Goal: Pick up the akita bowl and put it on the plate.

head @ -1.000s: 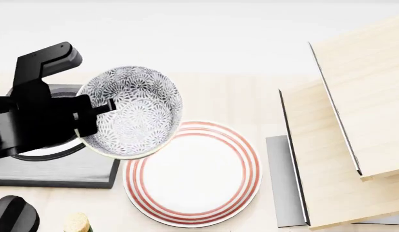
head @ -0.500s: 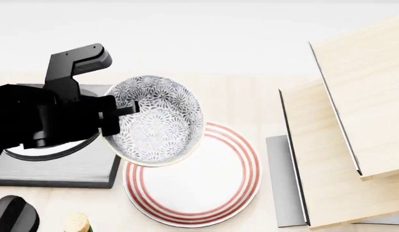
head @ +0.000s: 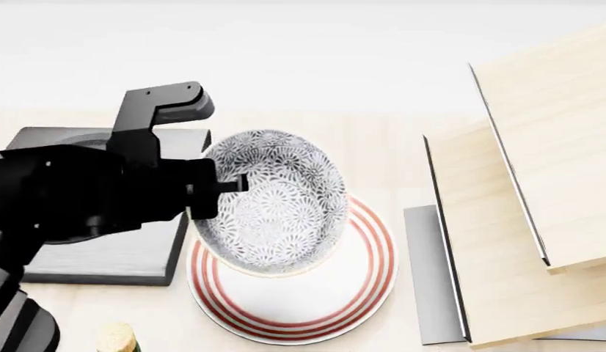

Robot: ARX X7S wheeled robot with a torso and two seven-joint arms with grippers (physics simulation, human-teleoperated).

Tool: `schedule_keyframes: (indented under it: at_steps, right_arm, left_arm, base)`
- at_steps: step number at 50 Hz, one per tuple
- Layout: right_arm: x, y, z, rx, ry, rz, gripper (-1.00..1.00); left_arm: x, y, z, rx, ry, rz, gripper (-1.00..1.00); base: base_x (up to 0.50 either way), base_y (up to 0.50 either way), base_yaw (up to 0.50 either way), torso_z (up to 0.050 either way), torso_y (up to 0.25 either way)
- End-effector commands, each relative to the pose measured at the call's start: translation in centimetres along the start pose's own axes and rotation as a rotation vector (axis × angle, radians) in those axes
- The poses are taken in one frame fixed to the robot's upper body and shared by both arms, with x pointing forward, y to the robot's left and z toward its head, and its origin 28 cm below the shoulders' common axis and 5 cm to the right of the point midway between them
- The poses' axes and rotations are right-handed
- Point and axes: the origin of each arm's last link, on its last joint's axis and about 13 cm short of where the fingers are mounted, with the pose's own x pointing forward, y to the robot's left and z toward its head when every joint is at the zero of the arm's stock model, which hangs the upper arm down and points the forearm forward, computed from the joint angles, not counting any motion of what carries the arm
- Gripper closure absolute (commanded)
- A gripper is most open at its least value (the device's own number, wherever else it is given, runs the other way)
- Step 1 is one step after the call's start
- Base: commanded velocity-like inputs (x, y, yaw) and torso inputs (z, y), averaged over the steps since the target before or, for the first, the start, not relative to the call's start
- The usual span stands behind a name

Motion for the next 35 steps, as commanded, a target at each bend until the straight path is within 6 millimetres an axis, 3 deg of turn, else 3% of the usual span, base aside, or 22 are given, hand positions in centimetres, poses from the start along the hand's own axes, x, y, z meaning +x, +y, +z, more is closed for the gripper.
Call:
schedule_keyframes:
  at_steps: [1,12,35]
  right_arm:
    - [0.0,0.1,-0.1,-0.003,0.004,0.006,-1.00]
    - [0.0,0.1,-0.1,0.000,0.004,0.008,-1.00]
    - [-0.1,0.3,-0.3,-0.003,0.010,0.019,-1.00]
  left_arm:
    - [0.4,-0.7,0.0,-0.008,-0.046,-0.088,1.00]
    - [0.8,-0.9,-0.5,-0.061,-0.070,-0.130,1.00]
    - [1.3,-0.8,-1.2,-0.284,-0.105,-0.229,1.00]
  base:
    - [0.00,0.00,0.00,0.000,0.000]
    - [0.00,0.00,0.00,0.005,-0.118]
    - [0.00,0.00,0.00,0.001,-0.001]
